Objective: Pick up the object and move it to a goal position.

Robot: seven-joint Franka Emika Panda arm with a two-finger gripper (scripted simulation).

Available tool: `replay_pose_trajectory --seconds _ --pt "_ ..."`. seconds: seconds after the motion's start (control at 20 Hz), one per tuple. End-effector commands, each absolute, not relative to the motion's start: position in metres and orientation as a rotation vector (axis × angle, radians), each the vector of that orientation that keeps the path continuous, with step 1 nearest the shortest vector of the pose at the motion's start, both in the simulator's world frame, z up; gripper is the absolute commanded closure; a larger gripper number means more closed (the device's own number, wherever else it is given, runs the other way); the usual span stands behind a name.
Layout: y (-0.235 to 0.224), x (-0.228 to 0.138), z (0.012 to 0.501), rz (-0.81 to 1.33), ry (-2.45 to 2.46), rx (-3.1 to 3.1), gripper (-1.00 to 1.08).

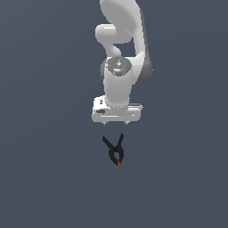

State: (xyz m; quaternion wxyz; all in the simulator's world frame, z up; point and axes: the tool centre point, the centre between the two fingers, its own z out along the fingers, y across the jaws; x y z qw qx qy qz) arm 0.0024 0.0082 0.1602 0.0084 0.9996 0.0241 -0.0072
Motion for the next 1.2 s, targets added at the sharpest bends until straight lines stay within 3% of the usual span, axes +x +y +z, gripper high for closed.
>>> replay_pose_trajectory --seconds 0.0,0.7,1.15 --pt "0.008 0.007 0.155 -0.022 0.09 3.124 -0.92" --pt "0.008 0.056 0.093 -0.006 0.254 3.126 -0.92" --pt "0.008 0.069 0.07 0.0 0.305 3.126 -0.92"
